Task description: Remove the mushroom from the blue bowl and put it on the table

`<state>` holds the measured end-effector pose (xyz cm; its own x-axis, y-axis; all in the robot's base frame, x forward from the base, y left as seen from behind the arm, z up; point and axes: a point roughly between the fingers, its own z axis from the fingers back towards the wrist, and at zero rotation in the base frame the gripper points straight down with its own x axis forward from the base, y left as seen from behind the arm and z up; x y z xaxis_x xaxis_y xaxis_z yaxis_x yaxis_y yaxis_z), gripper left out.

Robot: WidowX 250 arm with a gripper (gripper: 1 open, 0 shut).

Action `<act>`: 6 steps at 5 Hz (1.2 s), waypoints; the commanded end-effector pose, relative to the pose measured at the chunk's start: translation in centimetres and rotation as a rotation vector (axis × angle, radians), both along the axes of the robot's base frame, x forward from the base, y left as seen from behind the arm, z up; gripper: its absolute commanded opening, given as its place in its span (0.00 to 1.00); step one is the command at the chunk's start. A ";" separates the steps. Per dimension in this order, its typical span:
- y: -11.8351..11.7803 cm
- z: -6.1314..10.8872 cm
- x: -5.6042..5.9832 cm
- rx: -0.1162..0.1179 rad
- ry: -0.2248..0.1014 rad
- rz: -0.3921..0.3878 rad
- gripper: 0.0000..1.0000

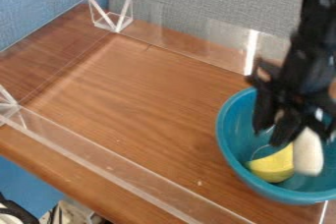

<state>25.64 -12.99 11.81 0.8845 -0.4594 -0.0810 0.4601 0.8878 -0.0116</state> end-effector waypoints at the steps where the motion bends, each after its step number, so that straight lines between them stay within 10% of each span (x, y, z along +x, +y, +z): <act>1: 3.1 3.7 -0.6 -0.005 -0.071 0.042 0.00; 6: 19.6 -0.3 -2.5 0.049 0.010 0.412 0.00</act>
